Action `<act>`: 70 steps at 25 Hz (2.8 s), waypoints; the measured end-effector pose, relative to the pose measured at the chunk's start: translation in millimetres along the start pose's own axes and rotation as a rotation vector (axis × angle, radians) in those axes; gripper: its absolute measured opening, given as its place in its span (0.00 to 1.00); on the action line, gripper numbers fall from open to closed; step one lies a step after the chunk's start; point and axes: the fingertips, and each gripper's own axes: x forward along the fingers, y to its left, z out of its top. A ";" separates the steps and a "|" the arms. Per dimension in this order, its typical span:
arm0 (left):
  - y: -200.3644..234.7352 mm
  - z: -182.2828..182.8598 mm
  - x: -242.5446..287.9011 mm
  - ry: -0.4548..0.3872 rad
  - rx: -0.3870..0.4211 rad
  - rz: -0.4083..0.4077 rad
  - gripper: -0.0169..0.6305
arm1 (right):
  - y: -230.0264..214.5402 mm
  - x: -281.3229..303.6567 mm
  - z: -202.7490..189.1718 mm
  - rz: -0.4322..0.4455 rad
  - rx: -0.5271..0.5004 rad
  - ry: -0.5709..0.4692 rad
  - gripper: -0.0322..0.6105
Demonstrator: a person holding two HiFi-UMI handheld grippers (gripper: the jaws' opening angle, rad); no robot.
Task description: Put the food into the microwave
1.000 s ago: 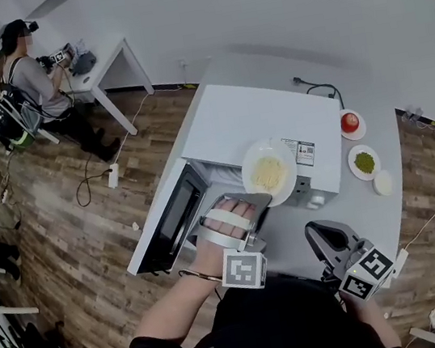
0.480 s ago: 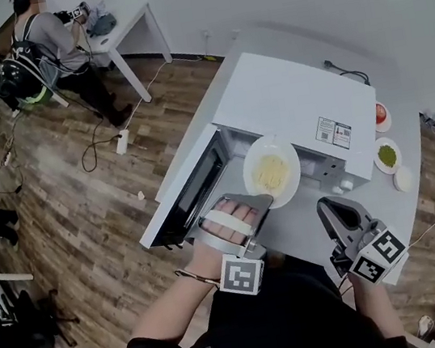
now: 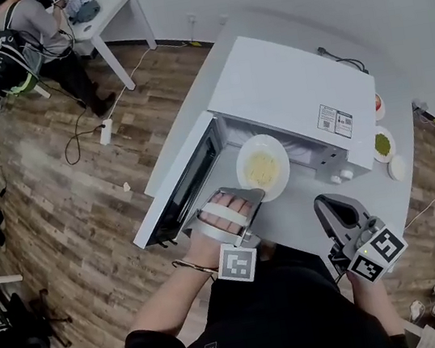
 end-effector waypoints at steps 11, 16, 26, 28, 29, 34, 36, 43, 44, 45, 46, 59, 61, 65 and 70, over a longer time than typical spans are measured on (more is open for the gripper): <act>-16.4 -5.1 81.7 -0.023 -0.026 0.000 0.07 | -12.9 20.7 -67.2 0.013 0.111 0.140 0.07; -31.3 -15.4 130.2 0.011 0.027 -0.006 0.08 | -19.1 23.5 -88.4 0.002 0.172 0.155 0.08; -31.3 -25.6 181.3 0.037 0.041 -0.011 0.07 | -26.4 19.0 -103.4 -0.019 0.232 0.157 0.08; -29.2 -26.3 190.5 0.039 0.030 -0.015 0.07 | -26.0 19.2 -102.3 -0.020 0.237 0.152 0.08; -32.3 -23.8 193.8 0.025 -0.002 -0.043 0.07 | -25.2 19.1 -101.5 -0.020 0.238 0.150 0.08; -52.0 -23.2 210.7 0.020 -0.069 -0.183 0.08 | -23.5 15.3 -98.2 -0.034 0.232 0.148 0.08; -56.0 -28.5 215.9 0.050 -0.051 -0.201 0.08 | -23.7 14.4 -95.9 -0.037 0.230 0.144 0.08; -60.3 -35.5 211.9 0.081 -0.105 -0.214 0.29 | -17.6 21.0 -92.2 -0.011 0.234 0.139 0.08; -60.2 -37.1 208.9 0.084 -0.117 -0.210 0.33 | -16.3 22.3 -92.1 -0.004 0.231 0.141 0.08; -58.9 -37.6 205.0 0.080 -0.120 -0.197 0.34 | -15.5 23.4 -92.2 0.001 0.229 0.142 0.08; -56.9 -36.6 200.2 0.070 -0.115 -0.178 0.34 | -15.2 24.1 -92.4 0.004 0.229 0.143 0.08; -51.4 -22.0 209.0 0.007 -0.098 -0.164 0.07 | -17.2 20.0 -97.2 -0.013 0.239 0.154 0.08; -44.8 -25.6 217.8 0.023 -0.072 -0.153 0.07 | -18.3 16.6 -98.4 -0.024 0.243 0.154 0.08; -36.9 -28.3 229.8 0.033 -0.073 -0.164 0.07 | -18.0 10.3 -101.7 -0.046 0.253 0.152 0.08; -16.9 -27.9 213.3 0.028 -0.175 -0.125 0.07 | -14.9 2.6 -104.0 -0.071 0.267 0.151 0.08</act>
